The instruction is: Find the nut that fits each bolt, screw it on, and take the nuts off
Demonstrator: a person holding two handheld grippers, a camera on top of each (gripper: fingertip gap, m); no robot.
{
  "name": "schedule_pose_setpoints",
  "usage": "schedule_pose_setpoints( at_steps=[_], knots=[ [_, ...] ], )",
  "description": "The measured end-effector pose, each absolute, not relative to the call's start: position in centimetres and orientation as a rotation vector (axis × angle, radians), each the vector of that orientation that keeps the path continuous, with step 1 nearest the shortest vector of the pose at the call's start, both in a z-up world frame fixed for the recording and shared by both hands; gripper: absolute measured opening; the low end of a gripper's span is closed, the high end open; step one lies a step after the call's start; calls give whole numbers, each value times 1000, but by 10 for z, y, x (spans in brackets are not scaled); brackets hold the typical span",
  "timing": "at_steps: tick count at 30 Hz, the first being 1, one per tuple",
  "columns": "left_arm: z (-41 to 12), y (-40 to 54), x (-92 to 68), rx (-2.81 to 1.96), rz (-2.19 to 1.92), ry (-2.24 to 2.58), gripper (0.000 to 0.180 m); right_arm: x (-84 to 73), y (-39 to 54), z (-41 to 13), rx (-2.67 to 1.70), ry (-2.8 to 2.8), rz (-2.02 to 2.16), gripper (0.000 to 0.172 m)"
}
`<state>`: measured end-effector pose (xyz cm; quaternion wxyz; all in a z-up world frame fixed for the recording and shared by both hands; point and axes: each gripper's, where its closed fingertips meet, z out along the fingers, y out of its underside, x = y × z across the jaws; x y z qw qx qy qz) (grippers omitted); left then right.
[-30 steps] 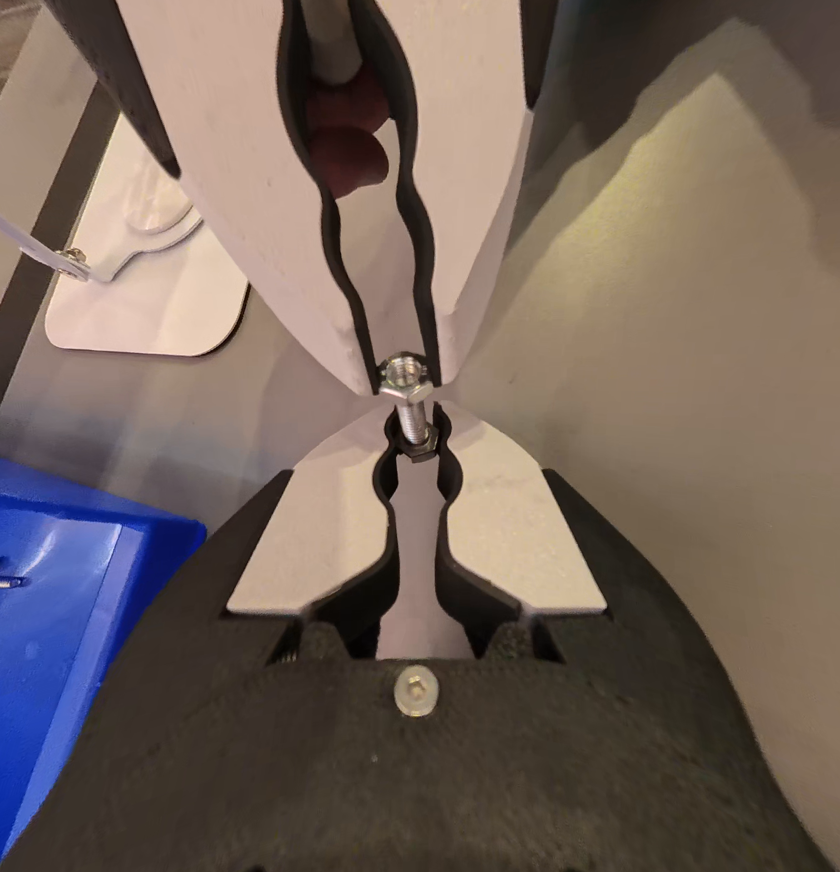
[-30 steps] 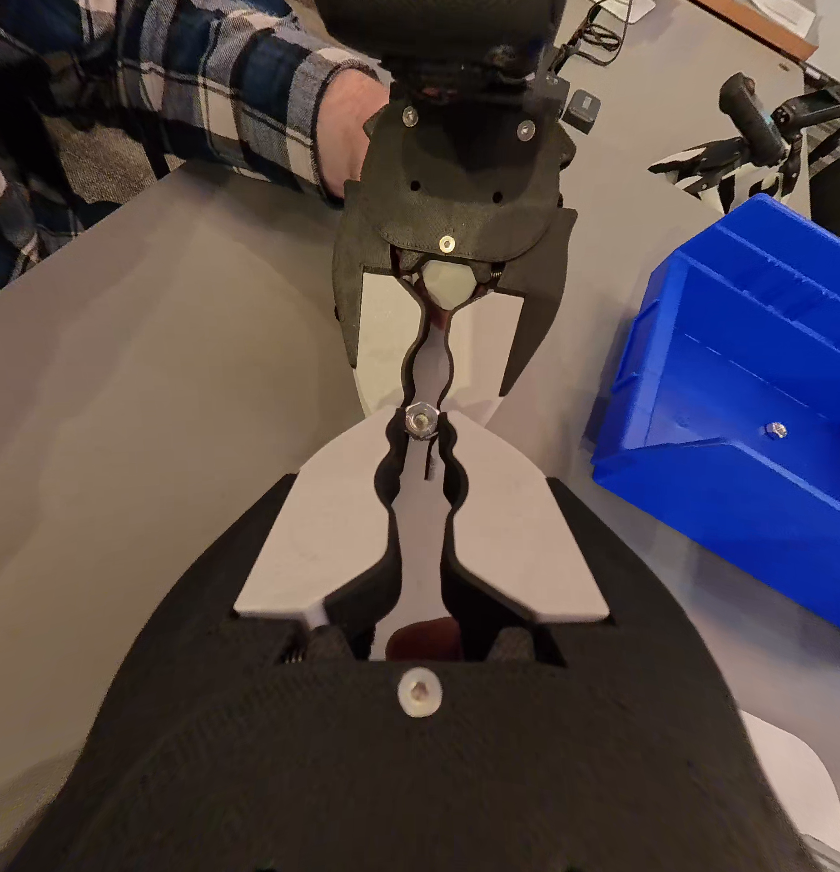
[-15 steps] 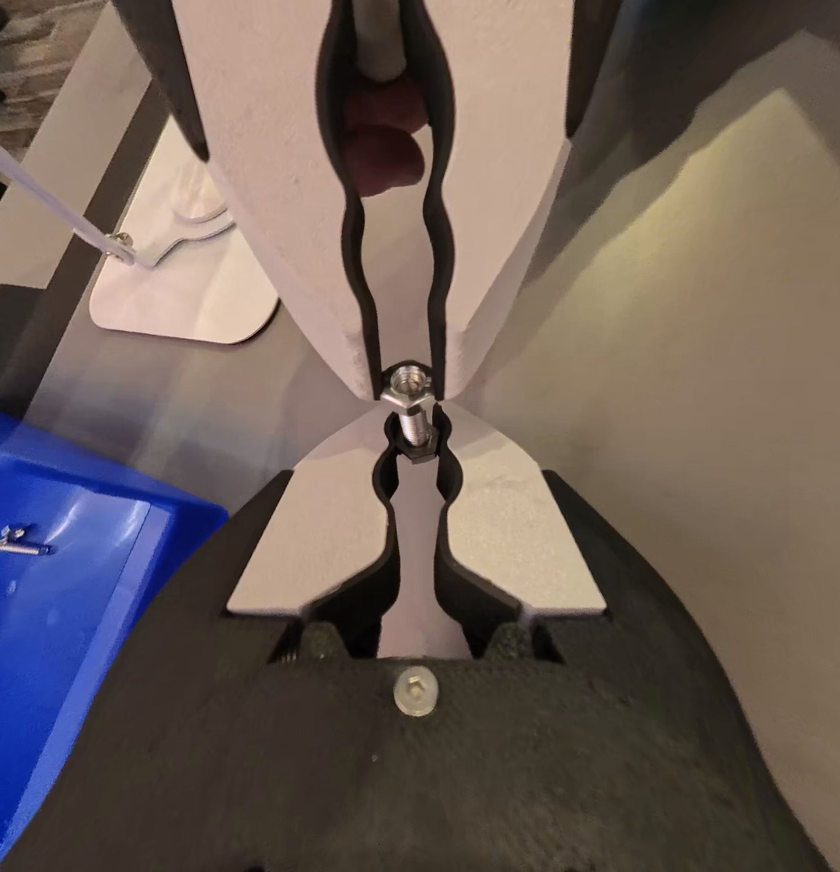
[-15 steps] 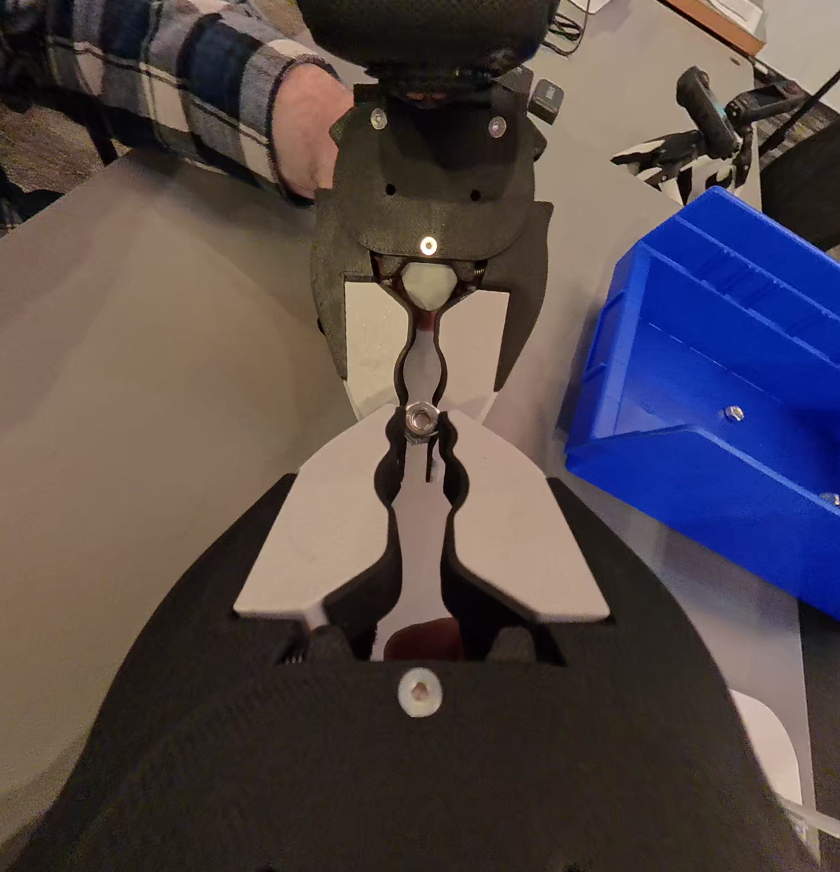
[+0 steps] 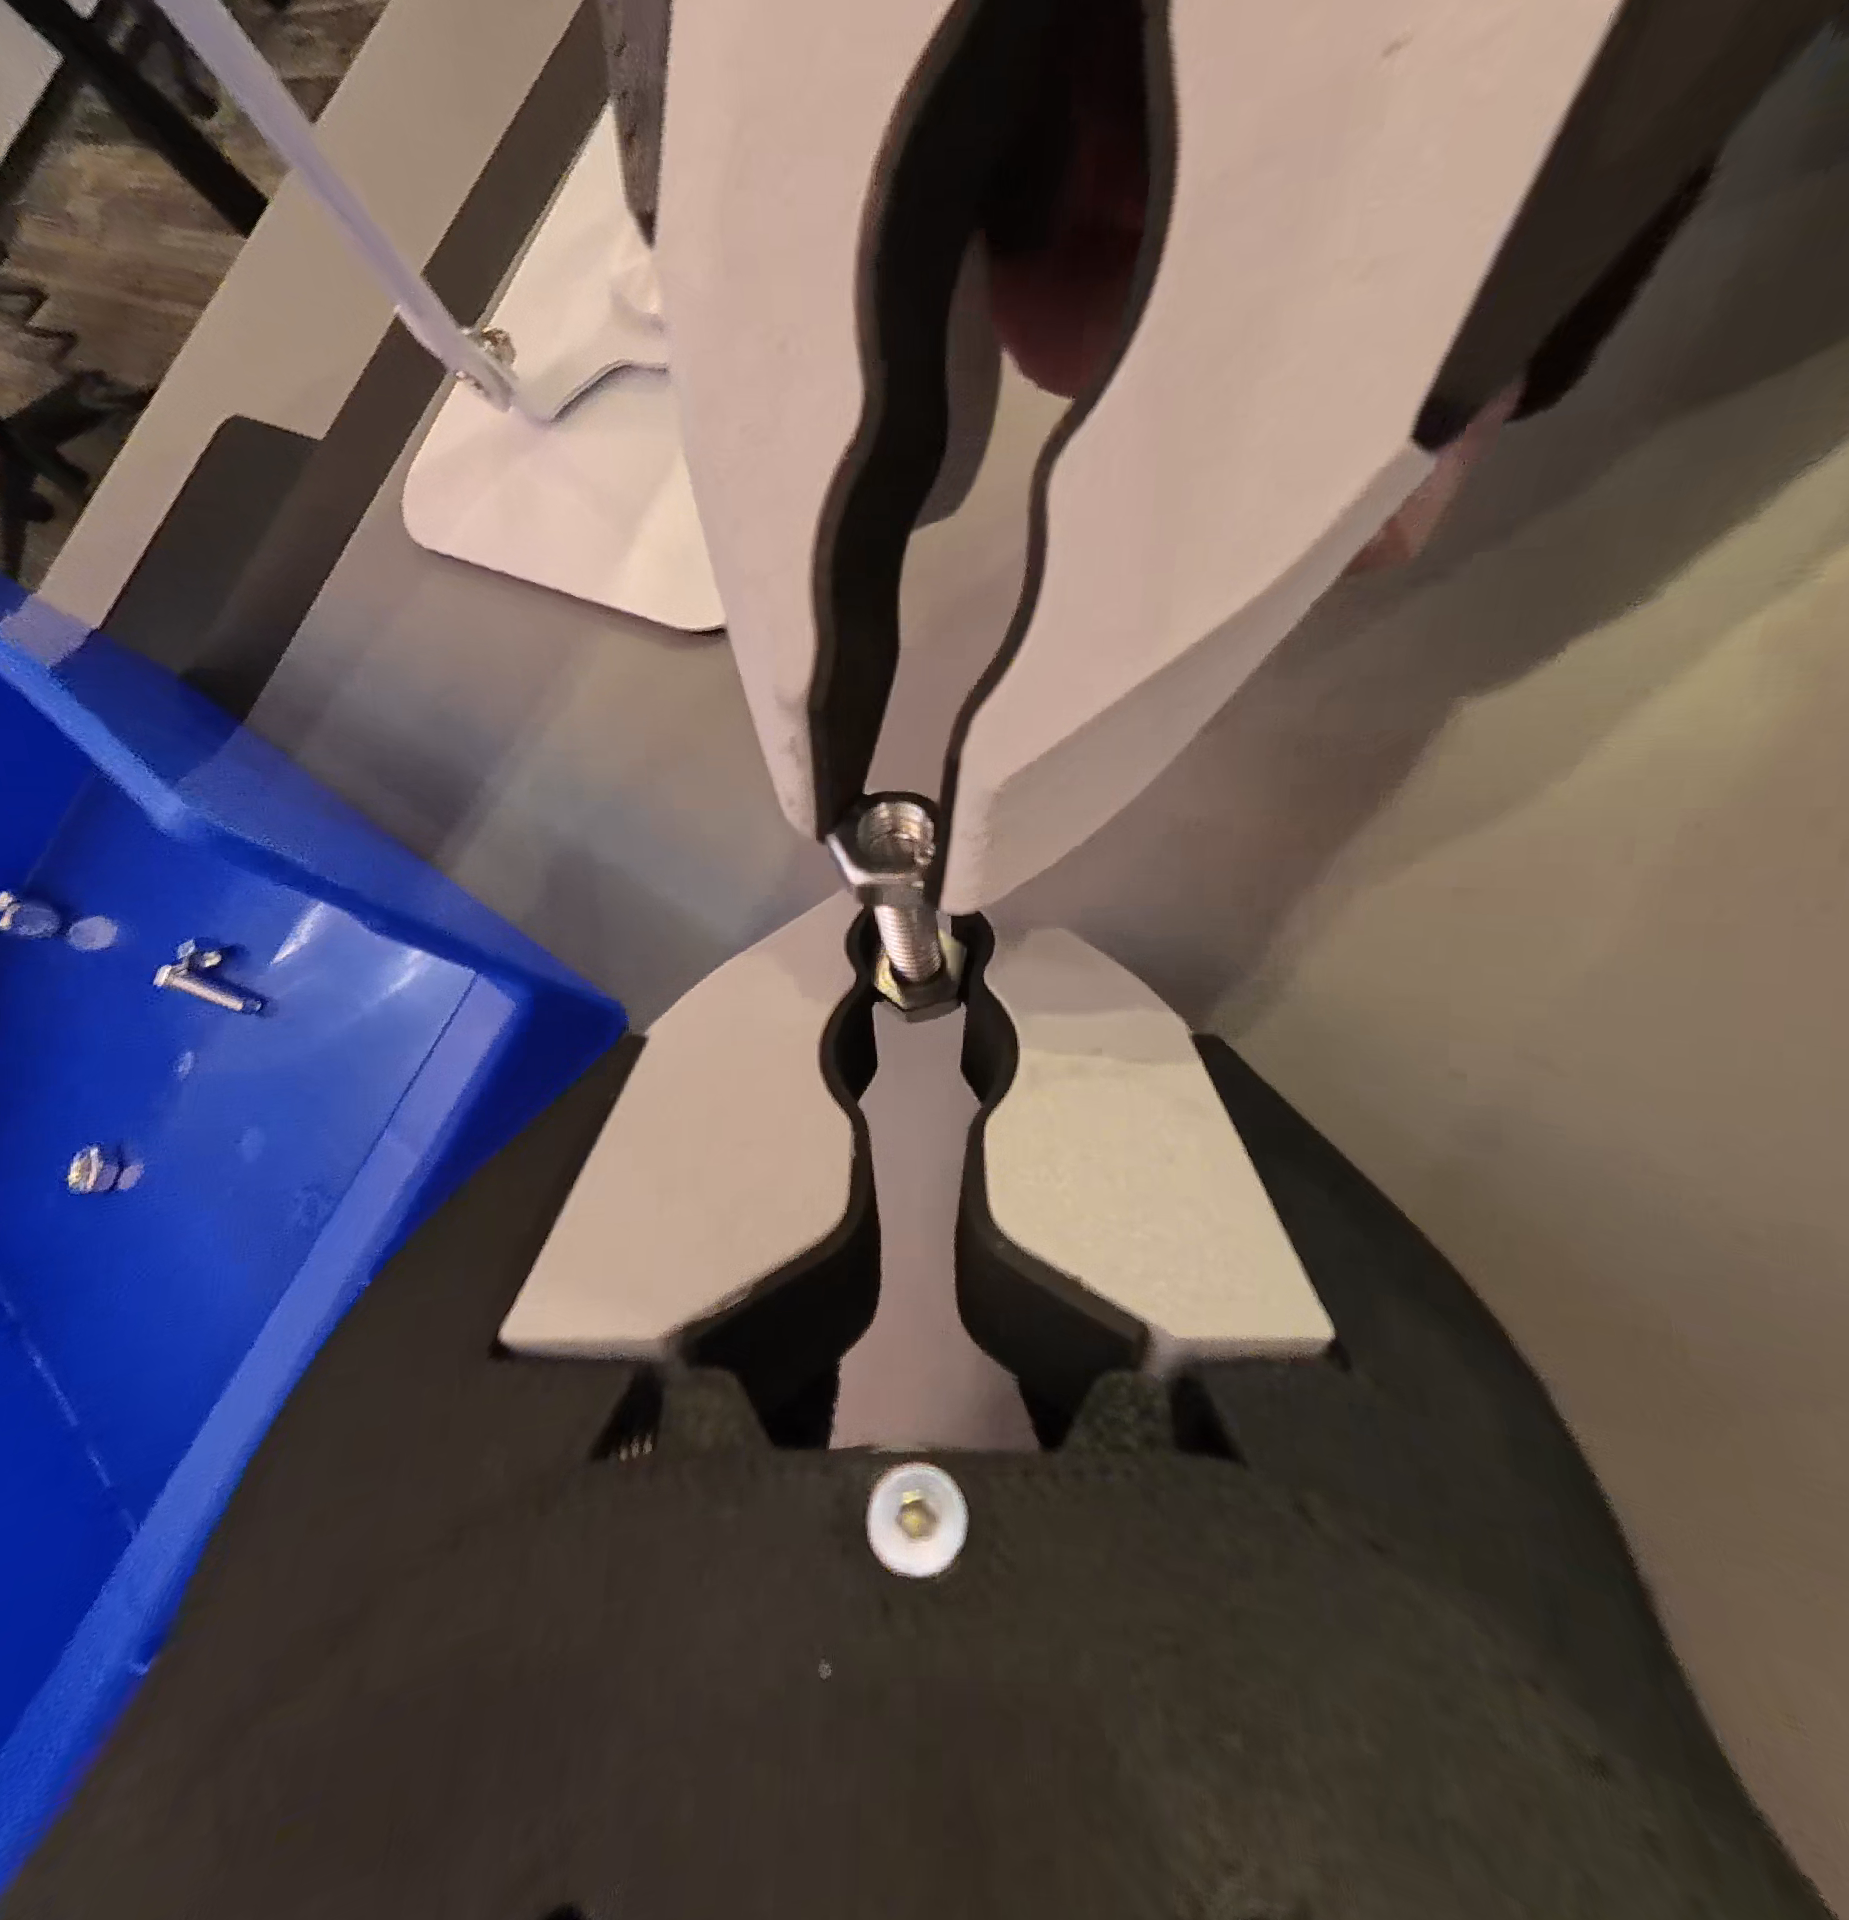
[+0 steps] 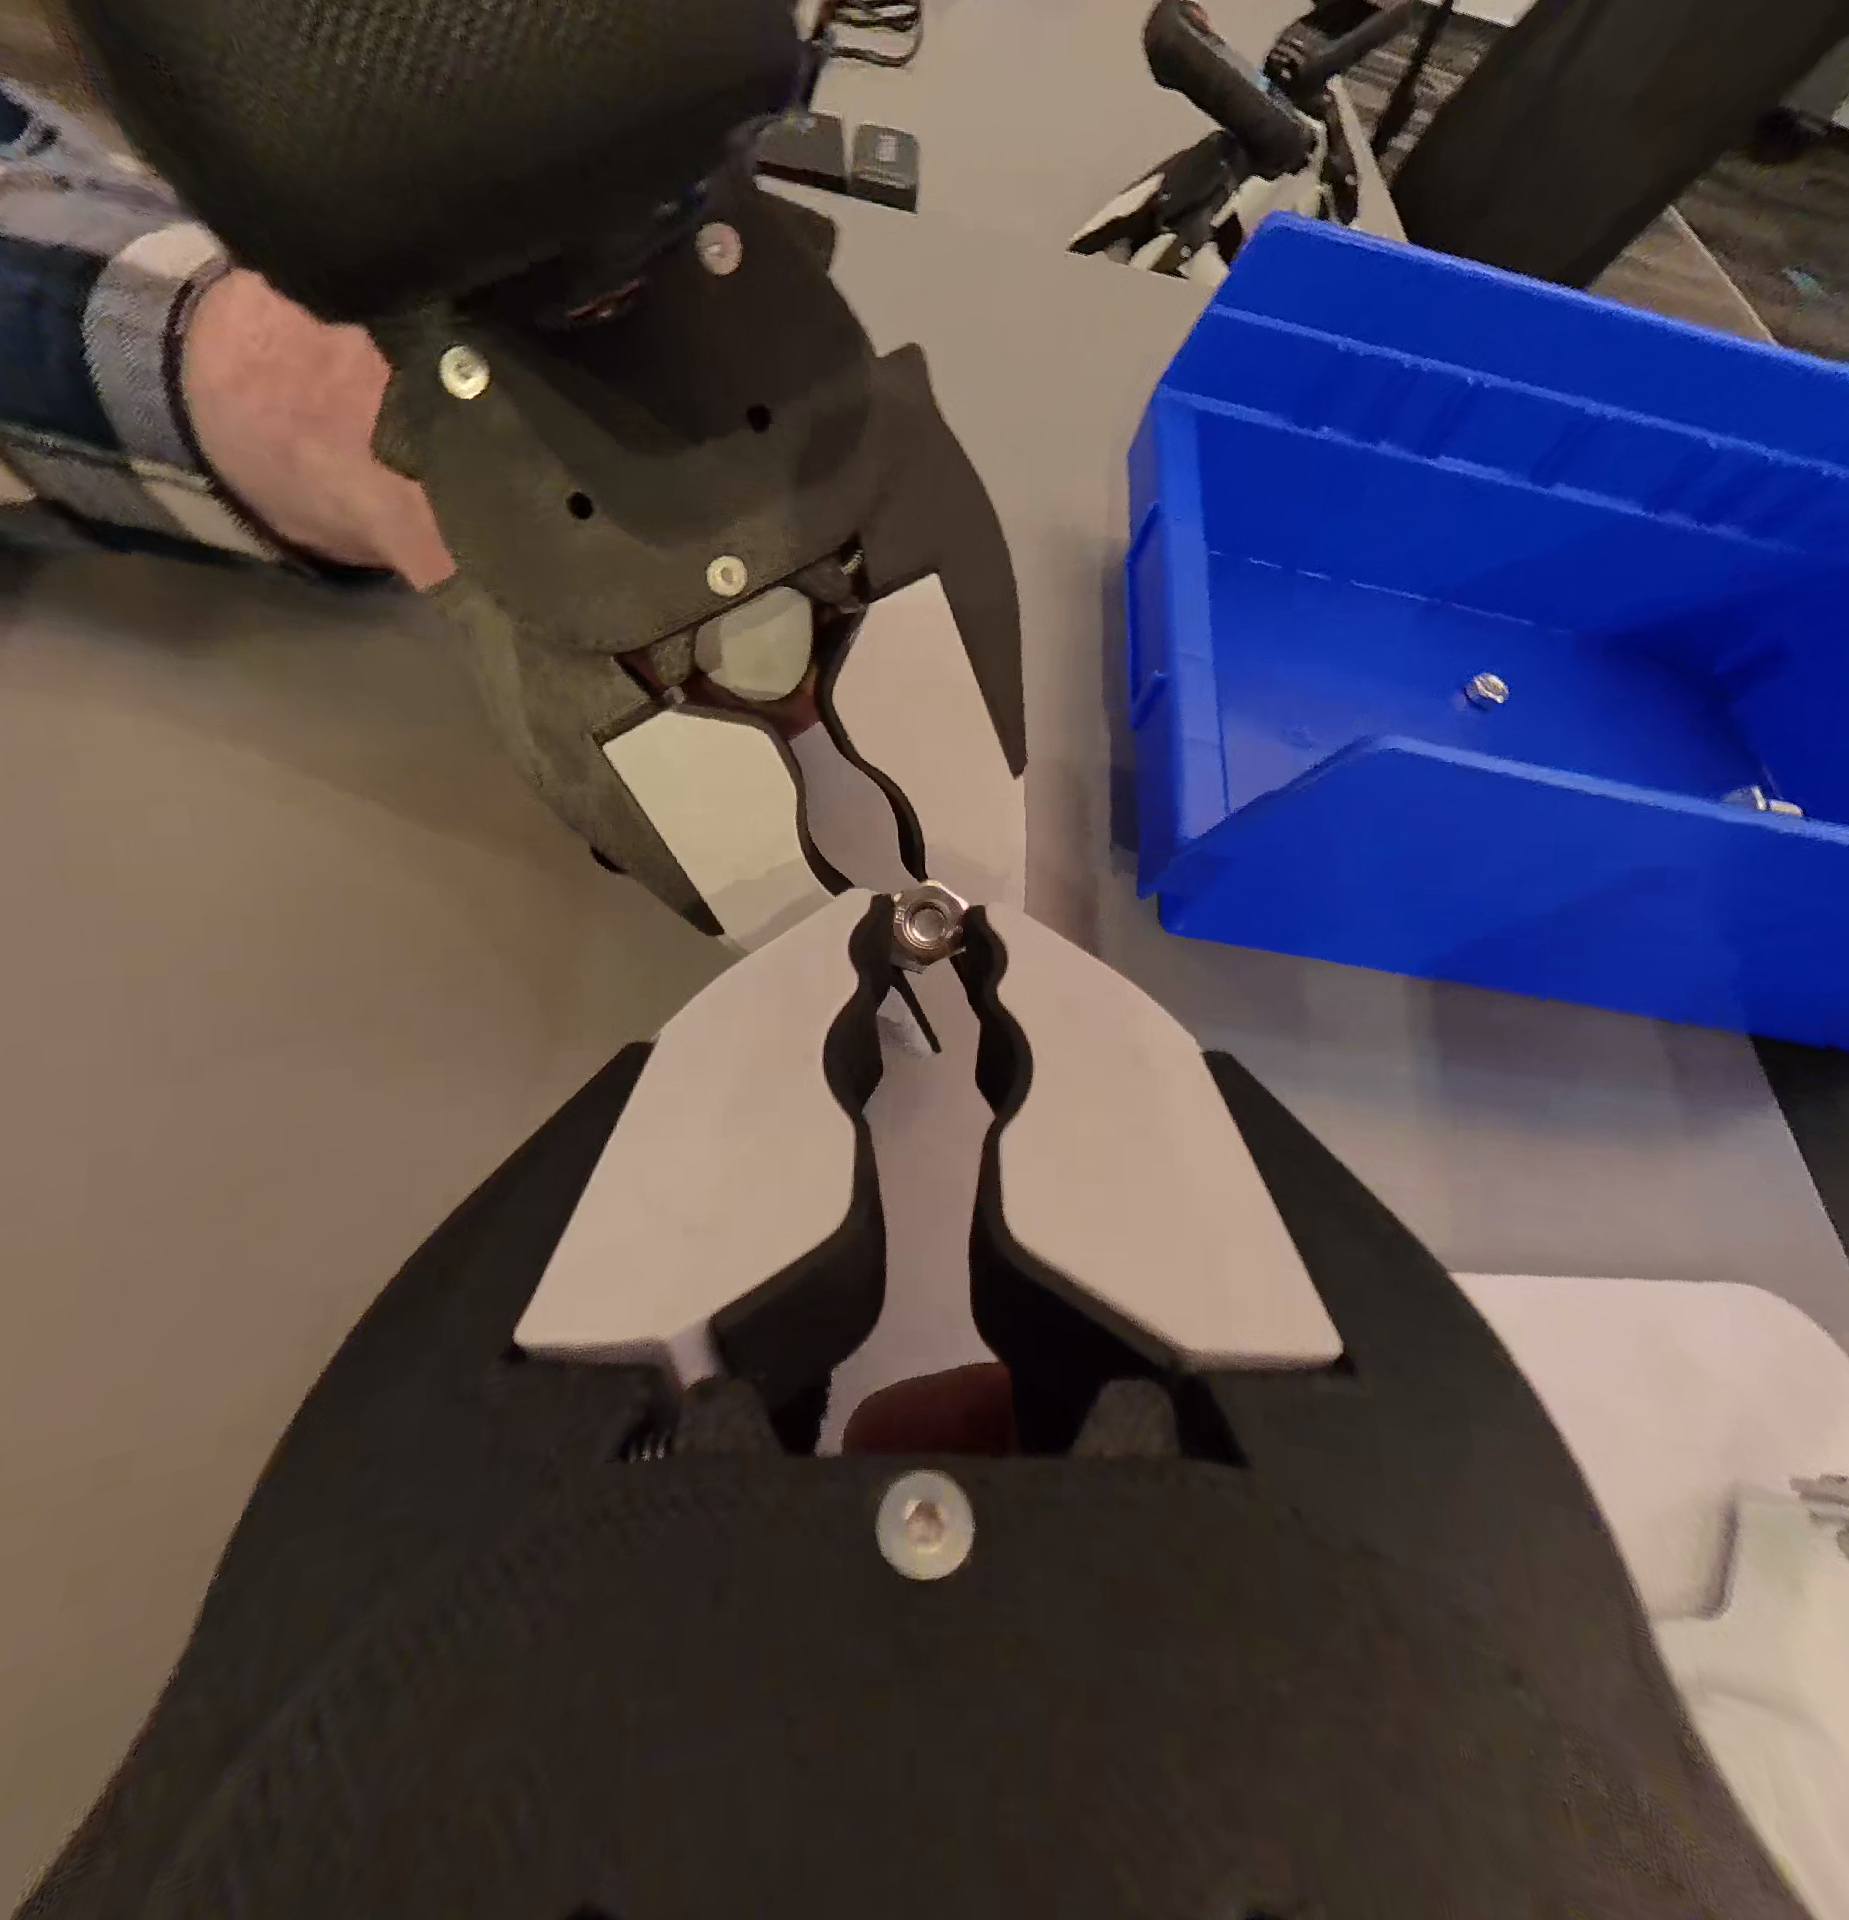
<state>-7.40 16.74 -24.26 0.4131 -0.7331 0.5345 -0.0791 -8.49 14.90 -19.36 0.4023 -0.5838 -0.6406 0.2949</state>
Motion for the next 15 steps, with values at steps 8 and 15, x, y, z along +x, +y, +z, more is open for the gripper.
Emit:
schedule_pose_setpoints(
  at_steps=[8, 15],
  knots=[
    [-245, 173, -75, -1881, -192, 1298, 12, -88, 155, -195, -1596, -1454, 753, 15],
    [-245, 172, -74, -1882, -208, 1295, 12, -88, 156, -195, -1589, -1446, 765, 15]
  ],
)
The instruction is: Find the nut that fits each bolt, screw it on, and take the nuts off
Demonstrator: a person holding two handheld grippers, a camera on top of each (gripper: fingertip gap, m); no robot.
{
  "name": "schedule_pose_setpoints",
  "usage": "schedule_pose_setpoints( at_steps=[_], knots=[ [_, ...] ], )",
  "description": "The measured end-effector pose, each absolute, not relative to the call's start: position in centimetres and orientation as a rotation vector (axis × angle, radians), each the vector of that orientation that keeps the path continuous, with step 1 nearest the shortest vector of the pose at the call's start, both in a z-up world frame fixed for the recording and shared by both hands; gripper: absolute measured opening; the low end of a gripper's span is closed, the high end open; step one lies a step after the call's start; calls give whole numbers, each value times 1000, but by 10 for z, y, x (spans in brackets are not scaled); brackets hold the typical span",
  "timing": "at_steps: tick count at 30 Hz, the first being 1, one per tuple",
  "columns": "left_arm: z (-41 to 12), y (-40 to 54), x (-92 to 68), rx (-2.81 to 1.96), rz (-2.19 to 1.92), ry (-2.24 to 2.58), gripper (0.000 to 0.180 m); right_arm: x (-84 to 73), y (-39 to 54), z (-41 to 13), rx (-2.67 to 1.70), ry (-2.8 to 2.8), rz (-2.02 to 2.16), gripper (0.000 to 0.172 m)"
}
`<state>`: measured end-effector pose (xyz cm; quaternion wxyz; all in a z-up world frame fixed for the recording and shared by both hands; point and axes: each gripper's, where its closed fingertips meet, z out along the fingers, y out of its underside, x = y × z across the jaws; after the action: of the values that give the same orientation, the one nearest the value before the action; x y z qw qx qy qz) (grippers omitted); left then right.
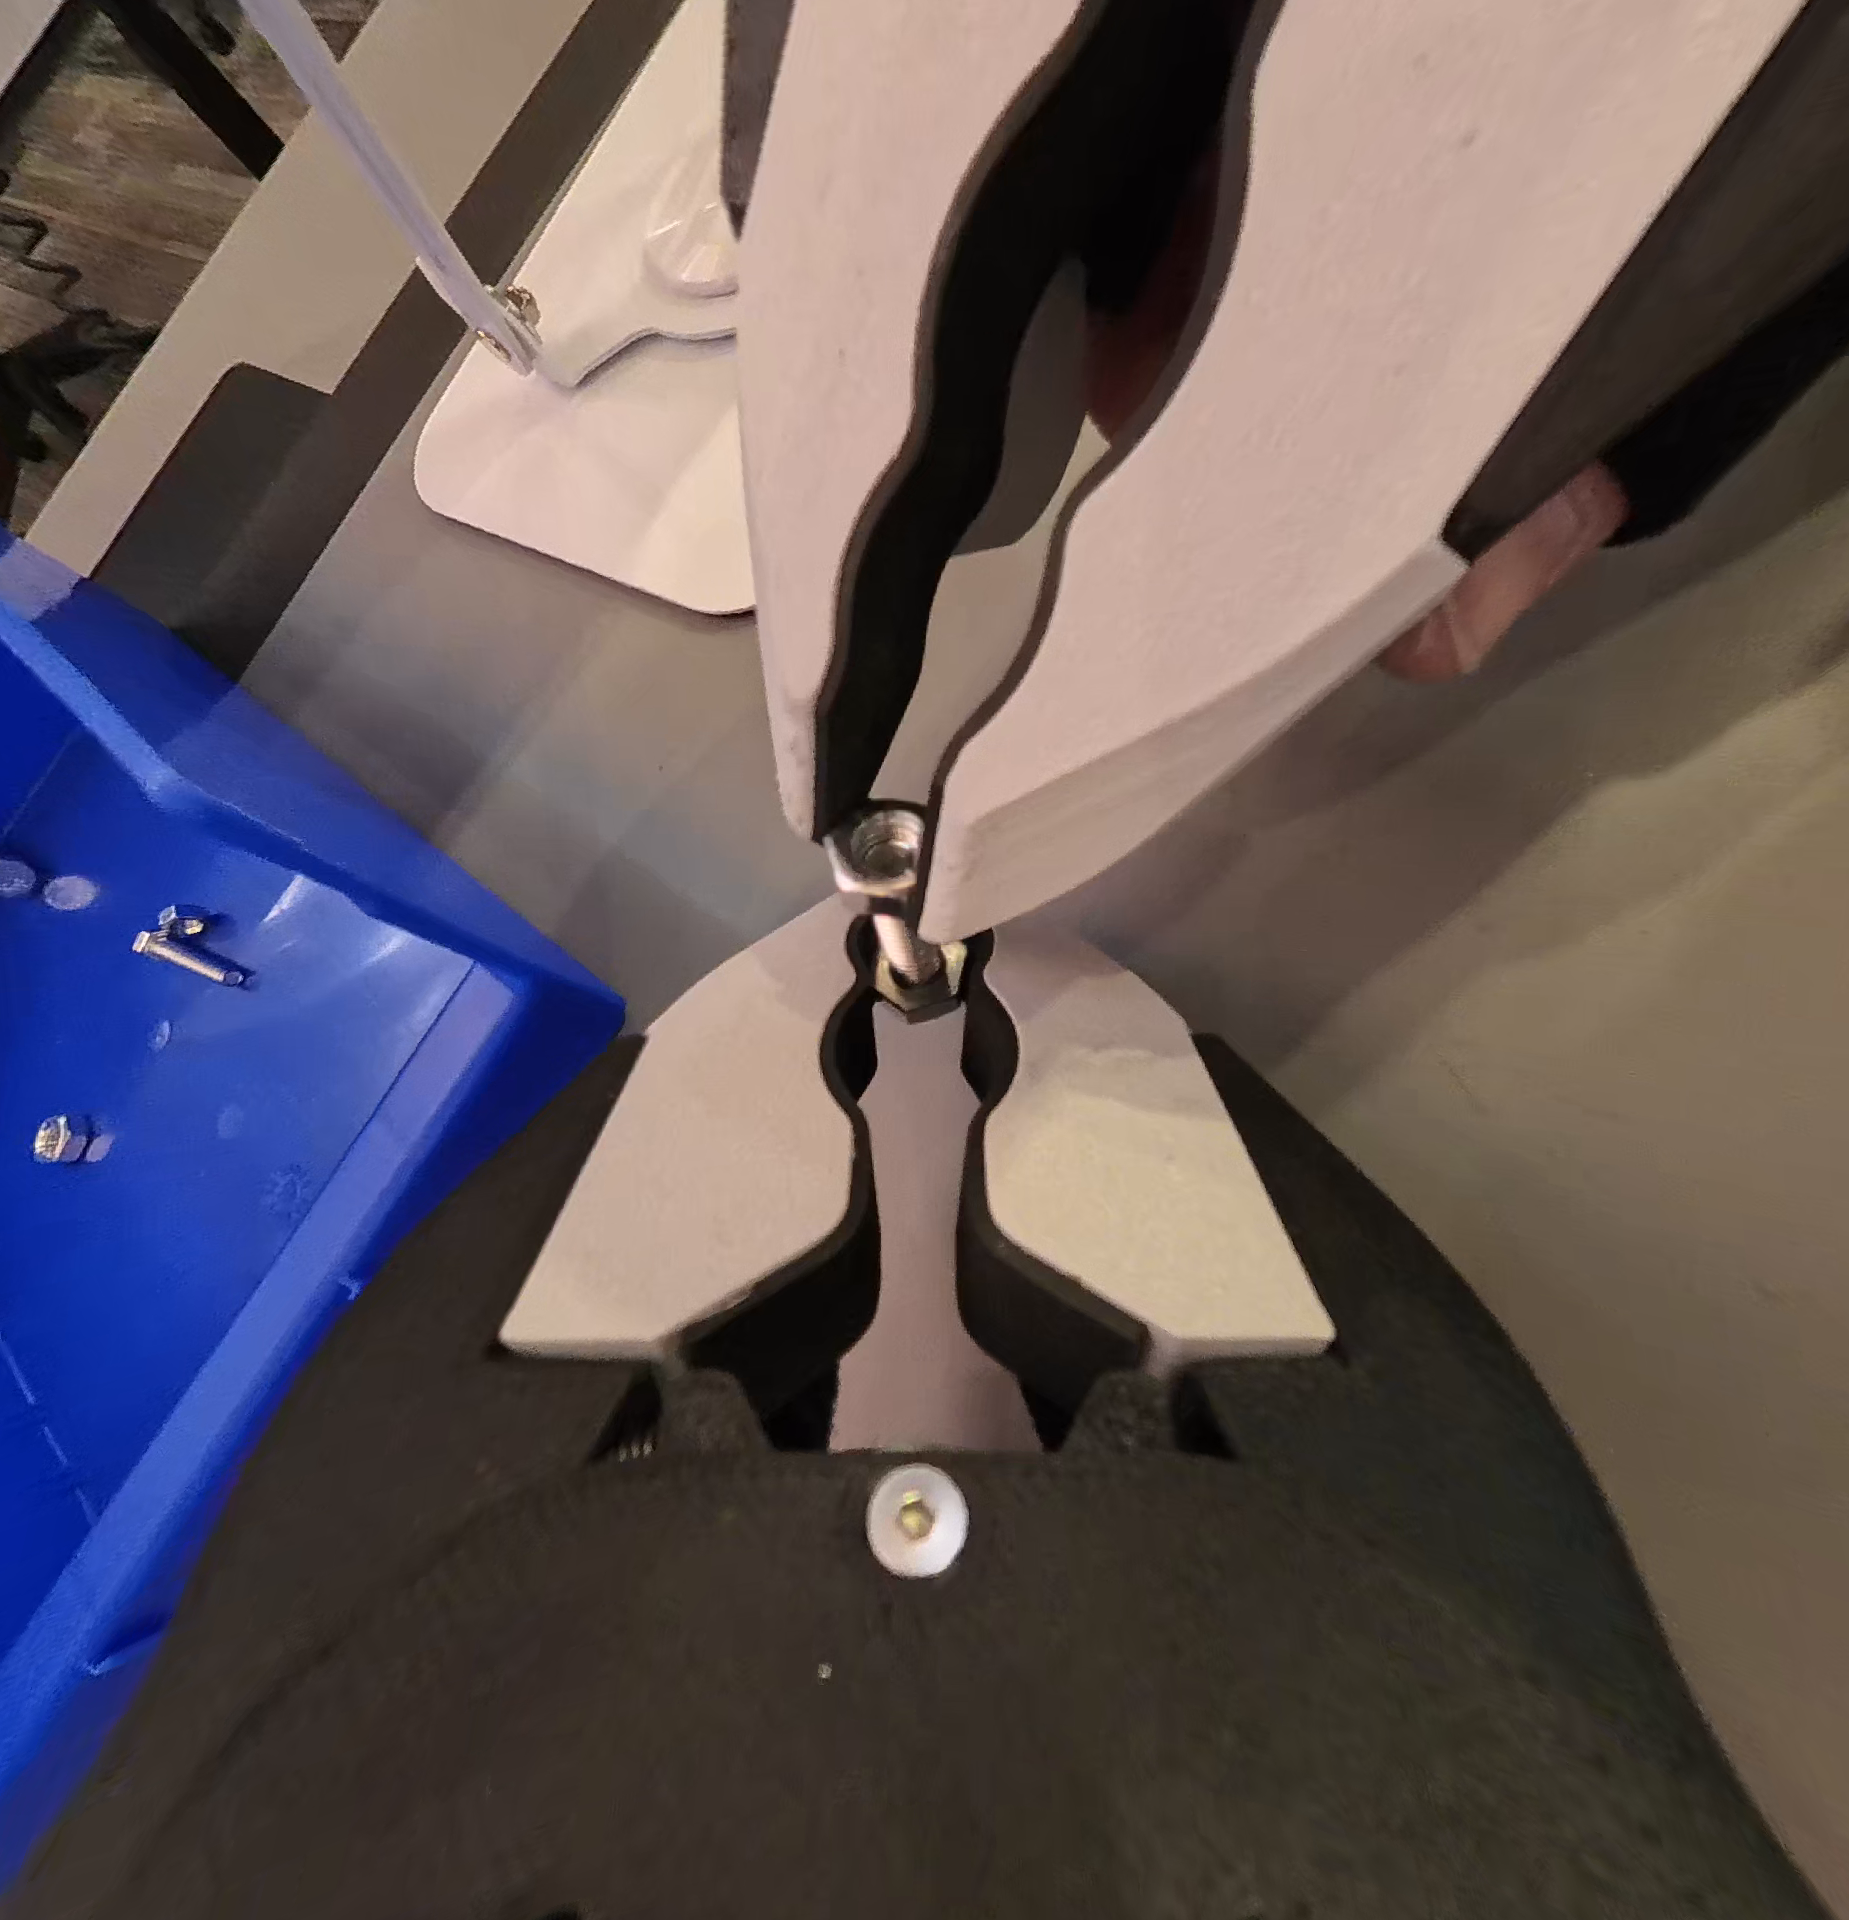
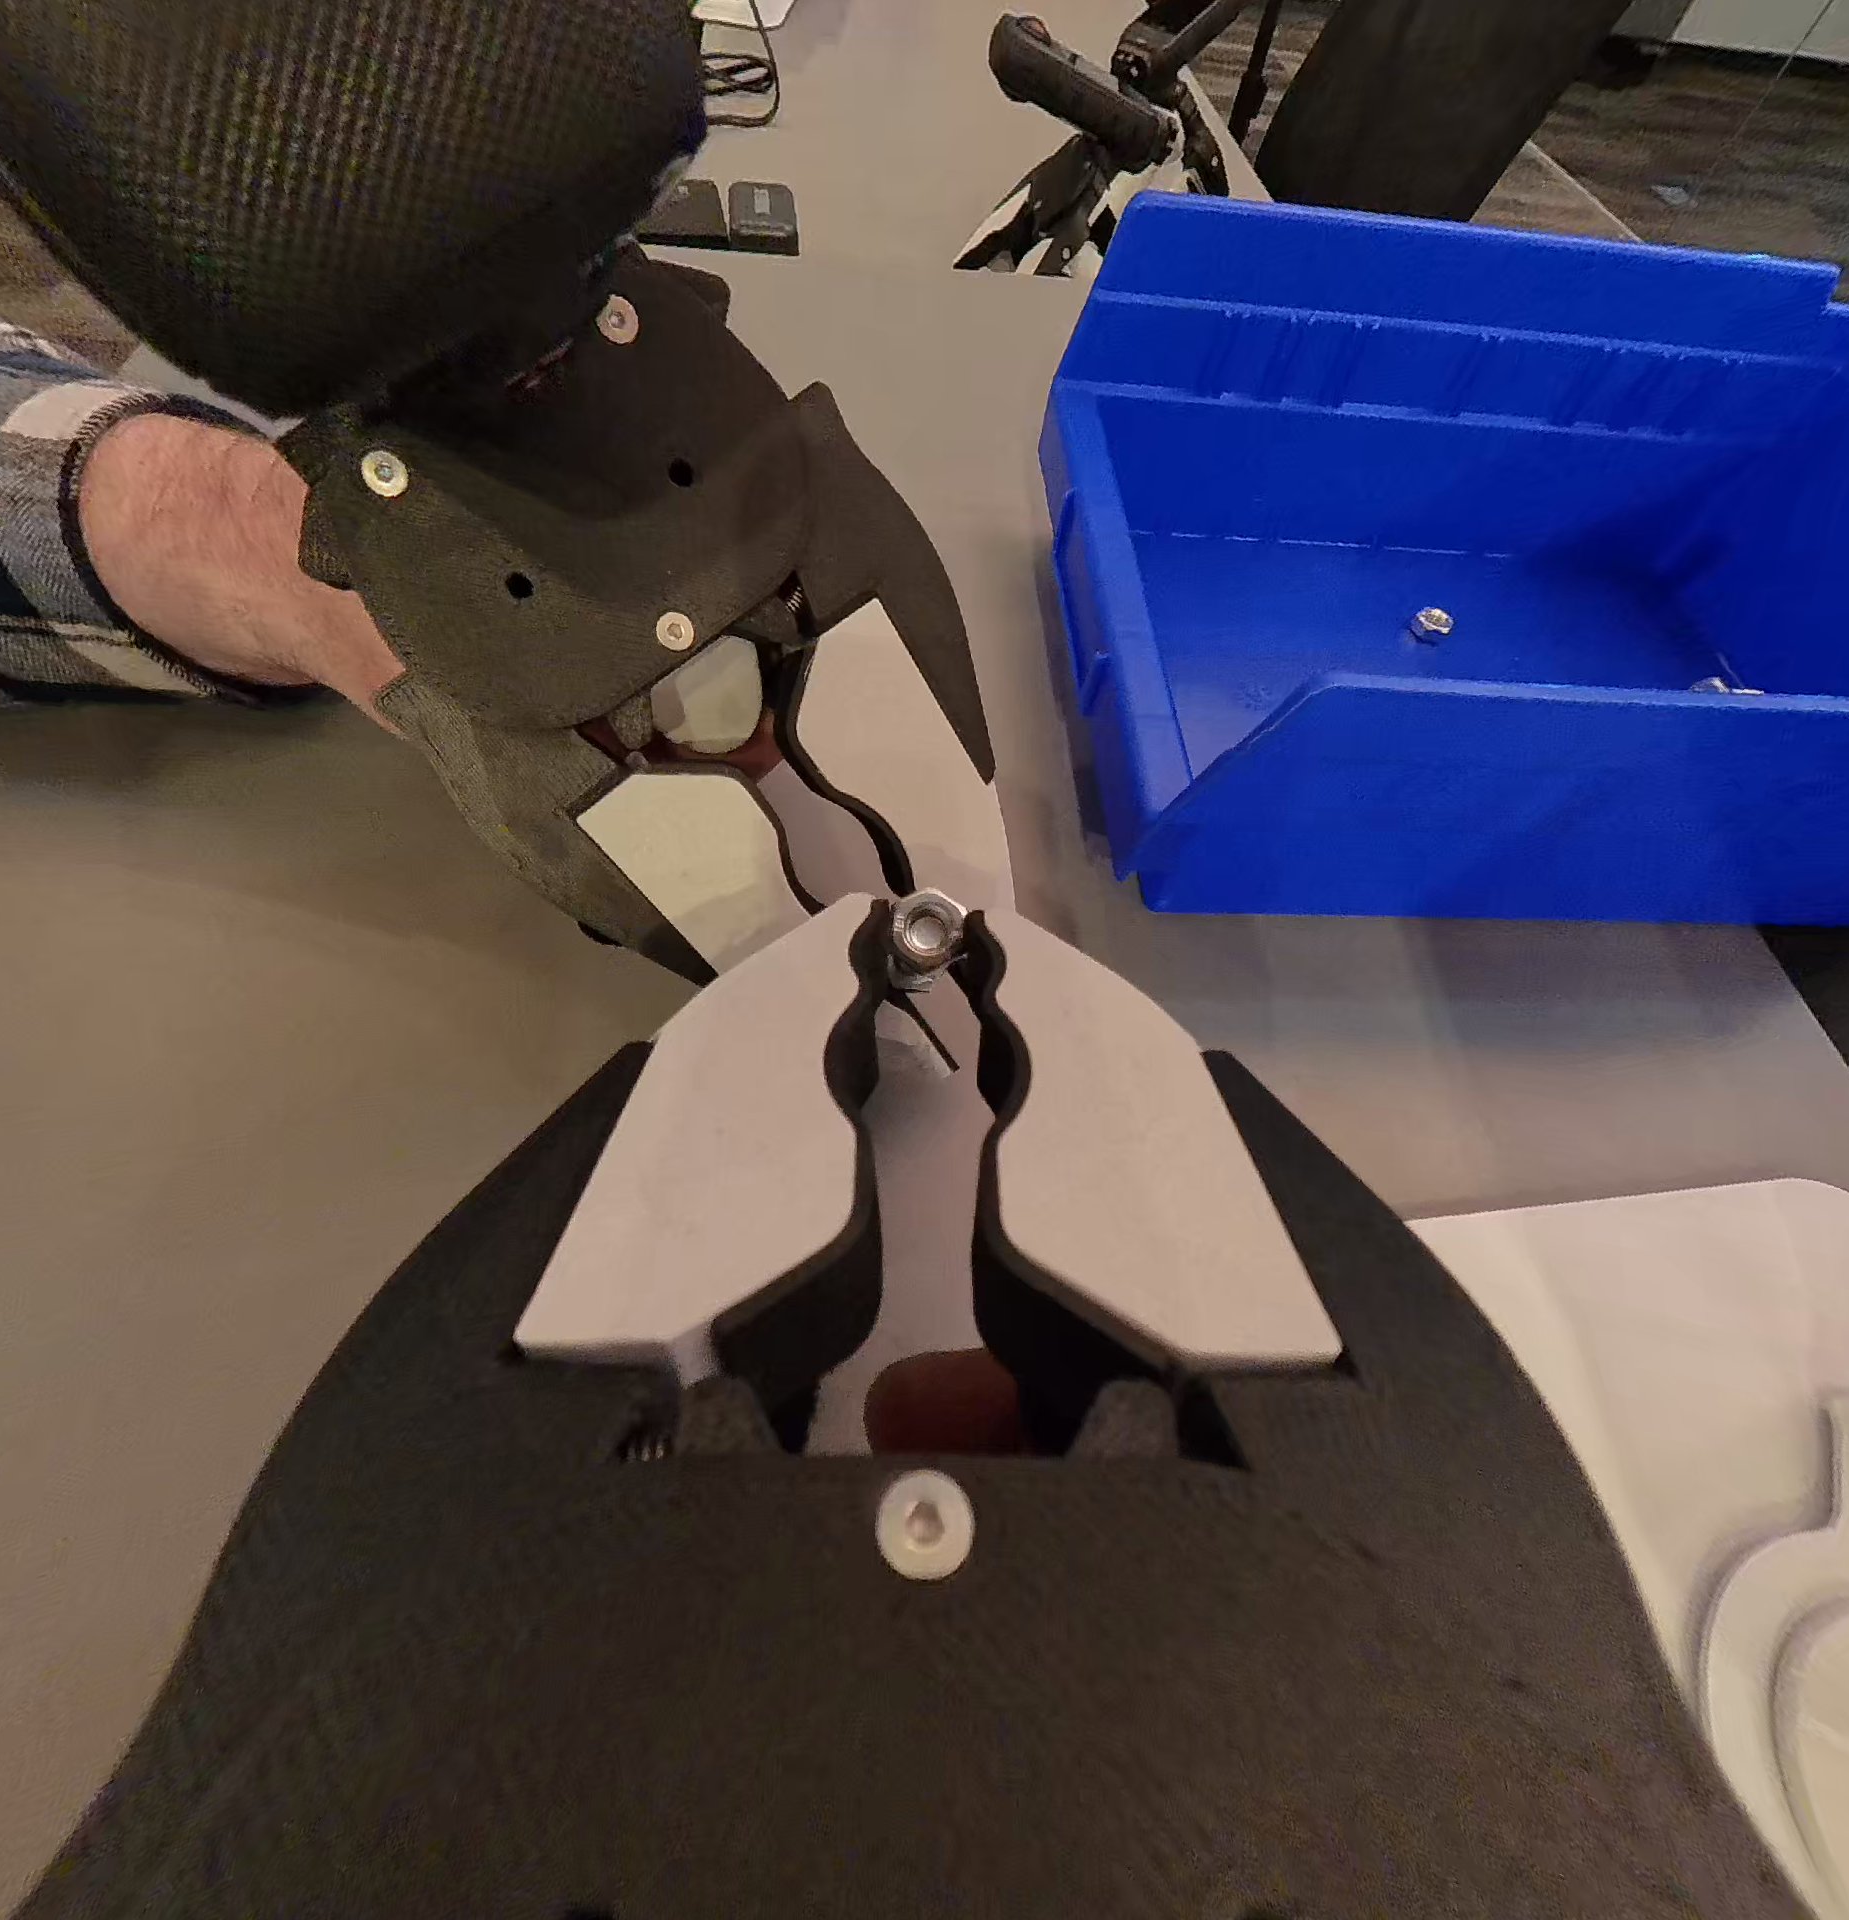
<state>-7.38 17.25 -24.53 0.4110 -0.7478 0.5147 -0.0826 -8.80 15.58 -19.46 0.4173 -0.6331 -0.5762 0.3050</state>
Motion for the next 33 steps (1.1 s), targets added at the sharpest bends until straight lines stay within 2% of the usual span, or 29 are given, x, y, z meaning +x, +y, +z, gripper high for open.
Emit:
schedule_pose_setpoints(
  at_steps=[4, 9, 17, 19, 22, 26, 33],
  knots=[
    [-244, 172, -73, -1877, -211, 1295, 12, -88, 156, -194, -1586, -1446, 768, 15],
    [-242, 171, -71, -1872, -229, 1293, 12, -88, 156, -191, -1570, -1440, 771, 26],
    [-222, 157, -56, -1809, -561, 1227, 12, -89, 143, -164, -1353, -1390, 1086, 70],
    [-216, 154, -53, -1791, -631, 1206, 12, -90, 136, -162, -1323, -1392, 1205, 74],
    [-210, 149, -47, -1769, -697, 1203, 12, -91, 128, -164, -1302, -1425, 1276, 77],
    [-211, 145, -42, -1768, -727, 1220, 11, -92, 113, -162, -1236, -1467, 1332, 69],
    [-208, 144, -42, -1759, -756, 1207, 11, -88, 114, -160, -1220, -1454, 1351, 64]
  ],
)
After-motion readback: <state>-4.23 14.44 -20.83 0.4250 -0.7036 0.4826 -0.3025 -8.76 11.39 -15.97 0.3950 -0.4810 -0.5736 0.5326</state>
